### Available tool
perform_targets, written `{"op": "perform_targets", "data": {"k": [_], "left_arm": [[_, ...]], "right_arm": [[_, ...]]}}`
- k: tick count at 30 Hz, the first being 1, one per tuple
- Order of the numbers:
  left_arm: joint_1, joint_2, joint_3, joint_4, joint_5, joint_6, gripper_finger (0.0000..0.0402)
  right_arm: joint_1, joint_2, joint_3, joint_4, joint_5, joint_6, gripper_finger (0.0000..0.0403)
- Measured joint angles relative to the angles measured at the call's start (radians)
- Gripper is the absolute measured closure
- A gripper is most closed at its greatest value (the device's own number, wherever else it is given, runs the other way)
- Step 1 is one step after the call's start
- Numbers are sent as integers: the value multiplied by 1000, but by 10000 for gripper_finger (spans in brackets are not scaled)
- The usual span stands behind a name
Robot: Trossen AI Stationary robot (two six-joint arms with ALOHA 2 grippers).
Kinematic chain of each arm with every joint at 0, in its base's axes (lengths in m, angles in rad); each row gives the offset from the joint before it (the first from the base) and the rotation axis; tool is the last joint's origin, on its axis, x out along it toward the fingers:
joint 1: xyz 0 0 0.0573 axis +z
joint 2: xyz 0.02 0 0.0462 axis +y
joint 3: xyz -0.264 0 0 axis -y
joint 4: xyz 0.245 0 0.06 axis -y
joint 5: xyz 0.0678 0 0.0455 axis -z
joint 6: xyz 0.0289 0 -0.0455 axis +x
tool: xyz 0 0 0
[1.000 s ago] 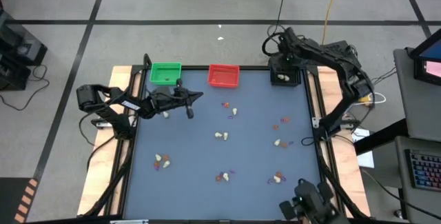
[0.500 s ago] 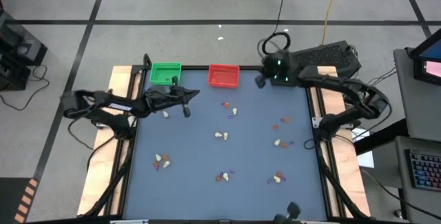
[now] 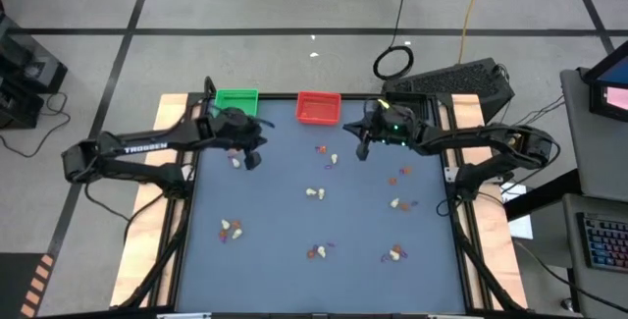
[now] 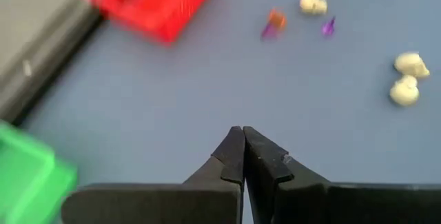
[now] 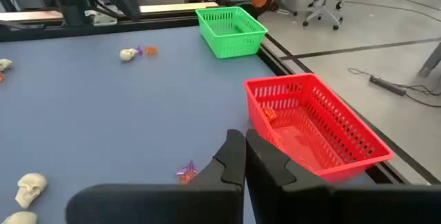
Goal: Sort Halloween decoration
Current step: Put the purple witch hat toy into the green bin
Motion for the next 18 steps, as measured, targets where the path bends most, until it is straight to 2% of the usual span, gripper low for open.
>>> {"op": "perform_targets", "data": {"k": [5,9,13,18], "left_arm": [[35,30,94,-354,0,-141,396],[57,74,113,-556,-1,-217,395],[79,143,112,-636,0,-219,385],[112,250,113,-629,-2,-188,336]], "right_arm": [[1,1,0,-2,0,-16,402],[1,0,0,-1,0,-38,402],[1,0,1,2,0,-65,402],[1,0,1,5,0,-94,403]]}}
